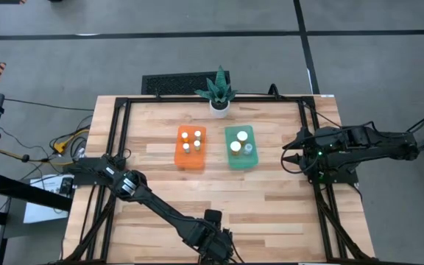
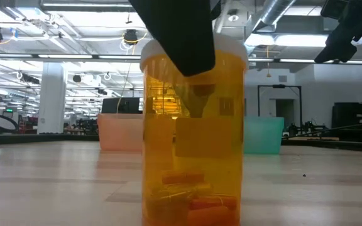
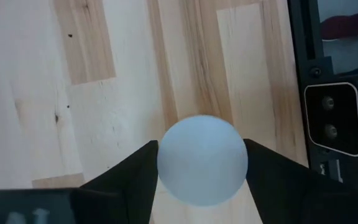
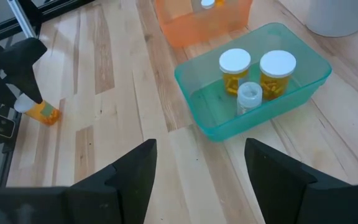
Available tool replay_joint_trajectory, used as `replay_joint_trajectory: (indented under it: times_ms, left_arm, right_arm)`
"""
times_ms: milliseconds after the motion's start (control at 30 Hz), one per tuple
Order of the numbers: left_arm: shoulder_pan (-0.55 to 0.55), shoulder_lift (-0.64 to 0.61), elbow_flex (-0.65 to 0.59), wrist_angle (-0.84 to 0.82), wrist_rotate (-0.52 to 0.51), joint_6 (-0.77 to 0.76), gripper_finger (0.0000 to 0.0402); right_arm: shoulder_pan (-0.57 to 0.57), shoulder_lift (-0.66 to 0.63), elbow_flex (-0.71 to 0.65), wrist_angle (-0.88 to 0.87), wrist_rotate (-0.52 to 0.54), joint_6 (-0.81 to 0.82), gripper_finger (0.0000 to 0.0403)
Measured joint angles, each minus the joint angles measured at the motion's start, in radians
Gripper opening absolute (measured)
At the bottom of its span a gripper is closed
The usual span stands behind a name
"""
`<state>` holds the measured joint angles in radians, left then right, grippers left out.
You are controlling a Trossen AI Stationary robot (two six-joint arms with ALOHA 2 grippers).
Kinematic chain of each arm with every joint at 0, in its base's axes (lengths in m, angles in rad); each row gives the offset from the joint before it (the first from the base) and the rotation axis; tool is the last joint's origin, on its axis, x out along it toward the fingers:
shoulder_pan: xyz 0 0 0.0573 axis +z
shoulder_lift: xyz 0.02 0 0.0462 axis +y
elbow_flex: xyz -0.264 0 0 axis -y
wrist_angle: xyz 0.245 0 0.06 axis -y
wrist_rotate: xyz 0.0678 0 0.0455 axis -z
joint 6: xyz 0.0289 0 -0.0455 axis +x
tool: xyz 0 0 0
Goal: Pick and place medicine bottles into bin by pill shape (circle, oval)
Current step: Put the orange pill bottle into the green bin
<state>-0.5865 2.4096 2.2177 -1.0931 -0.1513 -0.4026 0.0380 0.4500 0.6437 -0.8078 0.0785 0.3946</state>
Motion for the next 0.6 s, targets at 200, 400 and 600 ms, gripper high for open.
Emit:
replay_joint_trajectory:
  times_ms: [200,400,600]
  left_arm:
    - [0.021,-0.013,0.000,-0.025,0.007,-0.001,0.0219]
    - [0.090,-0.068,0.000,-0.056,-0.015,0.044,0.0214]
    - [0.220,-0.148,0.000,-0.065,-0.113,0.146,0.0217]
  right_arm:
    - [0.000,0.000,0.000,0.000,0.000,0.000,0.0255]
    - [0.000,0.000,0.000,0.000,0.000,-0.001,0.0255]
    - [0.000,0.000,0.000,0.000,0.001,-0.006,0.0255]
